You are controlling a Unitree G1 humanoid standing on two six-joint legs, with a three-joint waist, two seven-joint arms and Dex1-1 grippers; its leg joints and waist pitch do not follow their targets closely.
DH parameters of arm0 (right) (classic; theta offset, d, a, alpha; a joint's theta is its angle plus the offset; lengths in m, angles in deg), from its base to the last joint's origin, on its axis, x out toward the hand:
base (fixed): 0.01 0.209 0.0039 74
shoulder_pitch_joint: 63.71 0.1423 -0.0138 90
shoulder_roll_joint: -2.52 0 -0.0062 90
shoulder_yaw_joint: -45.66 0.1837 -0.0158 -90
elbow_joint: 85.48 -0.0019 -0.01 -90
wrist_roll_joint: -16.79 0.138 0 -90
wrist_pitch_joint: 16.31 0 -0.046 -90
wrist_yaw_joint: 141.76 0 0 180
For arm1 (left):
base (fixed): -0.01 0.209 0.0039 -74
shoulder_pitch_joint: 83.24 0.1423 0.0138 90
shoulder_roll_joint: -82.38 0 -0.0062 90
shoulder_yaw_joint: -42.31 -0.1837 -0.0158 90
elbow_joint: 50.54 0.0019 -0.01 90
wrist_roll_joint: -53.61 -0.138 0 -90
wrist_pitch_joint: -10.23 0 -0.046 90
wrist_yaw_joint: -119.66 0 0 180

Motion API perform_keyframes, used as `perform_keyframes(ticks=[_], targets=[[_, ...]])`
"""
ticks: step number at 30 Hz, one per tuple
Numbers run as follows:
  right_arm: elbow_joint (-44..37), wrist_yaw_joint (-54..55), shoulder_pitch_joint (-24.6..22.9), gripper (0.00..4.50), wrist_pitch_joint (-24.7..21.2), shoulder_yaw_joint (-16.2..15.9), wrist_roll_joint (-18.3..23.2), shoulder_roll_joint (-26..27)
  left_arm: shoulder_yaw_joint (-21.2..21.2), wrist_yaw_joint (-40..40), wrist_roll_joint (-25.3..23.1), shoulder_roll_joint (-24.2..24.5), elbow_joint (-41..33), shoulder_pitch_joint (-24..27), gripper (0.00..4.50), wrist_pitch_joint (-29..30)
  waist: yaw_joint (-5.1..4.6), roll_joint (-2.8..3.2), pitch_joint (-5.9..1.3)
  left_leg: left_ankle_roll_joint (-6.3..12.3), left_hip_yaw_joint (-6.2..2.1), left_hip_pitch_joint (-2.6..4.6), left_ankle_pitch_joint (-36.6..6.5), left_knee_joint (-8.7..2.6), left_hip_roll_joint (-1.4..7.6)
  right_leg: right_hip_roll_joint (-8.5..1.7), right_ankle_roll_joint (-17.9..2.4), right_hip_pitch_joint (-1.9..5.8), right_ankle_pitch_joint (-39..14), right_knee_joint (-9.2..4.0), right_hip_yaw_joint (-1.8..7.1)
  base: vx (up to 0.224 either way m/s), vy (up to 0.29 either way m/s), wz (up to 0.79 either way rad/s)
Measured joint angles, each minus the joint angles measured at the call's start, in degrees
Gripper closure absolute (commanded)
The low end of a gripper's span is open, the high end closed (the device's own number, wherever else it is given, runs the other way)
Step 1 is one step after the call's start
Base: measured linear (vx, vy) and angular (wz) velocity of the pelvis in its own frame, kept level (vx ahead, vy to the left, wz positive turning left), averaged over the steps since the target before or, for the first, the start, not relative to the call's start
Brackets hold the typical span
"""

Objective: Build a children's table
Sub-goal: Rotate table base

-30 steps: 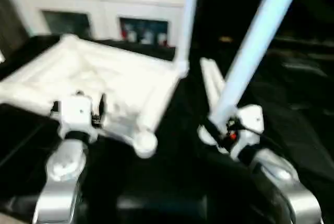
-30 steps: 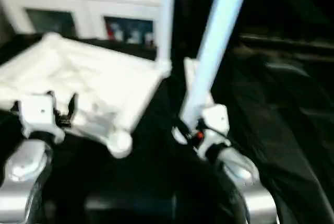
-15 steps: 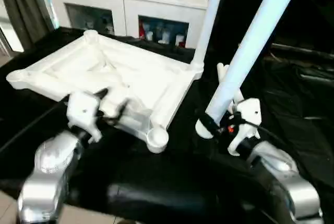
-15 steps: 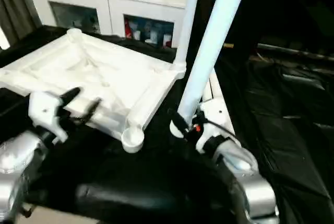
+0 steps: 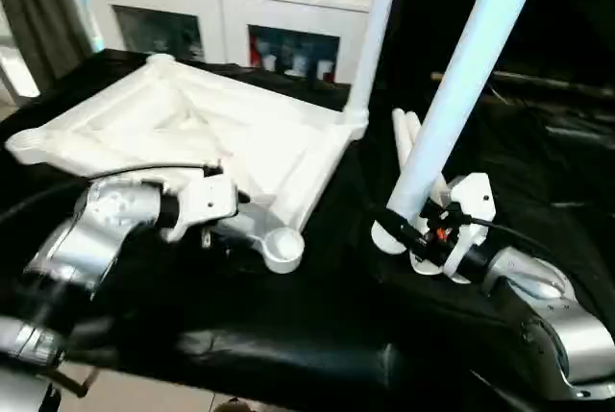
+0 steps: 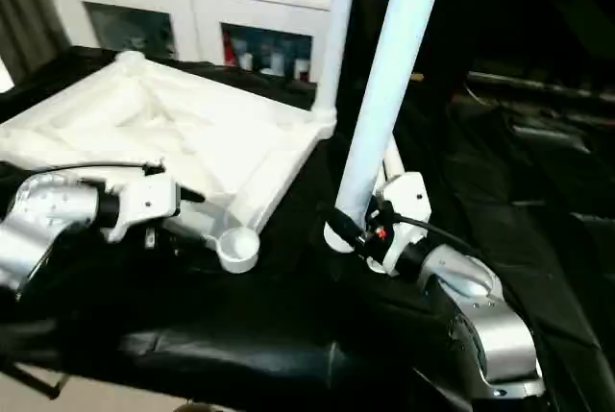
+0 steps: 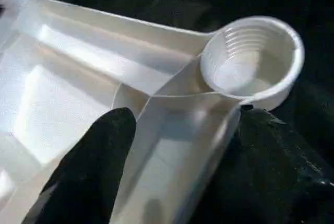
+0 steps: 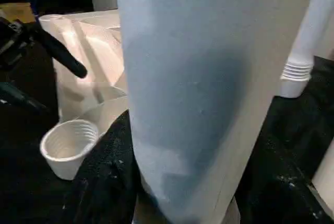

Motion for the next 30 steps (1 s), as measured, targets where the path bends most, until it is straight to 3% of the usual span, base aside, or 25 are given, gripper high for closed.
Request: perform_keyframes(ticks=[14, 30], targets=[[0.01, -2.04, -0.17, 2.57, 0.06, -0.68, 0.2, -0.72, -4.4, 6.36, -3.91, -3.55, 22.87, -11.13, 2.31, -11.26, 0.29, 0.03, 0.02, 0.03, 0.64, -0.4, 0.02, 0.07, 0.45, -0.01, -0.16, -0.49, -0.06, 0.1, -0.06, 0.0, 0.0, 0.0], [-0.15, -2.51, -0.68, 2.57, 0.06, -1.74, 0.44, -0.74, -5.62, 8.16, -7.49, -5.5, 34.4, -16.12, 3.69, -17.51, 0.45, 0.19, 0.1, 0.03, 1.08, -0.38, 0.02, 0.07, 0.76, -0.02, -0.18, -0.53, -0.05, 0.15, -0.06, 0.0, 0.0, 0.0]])
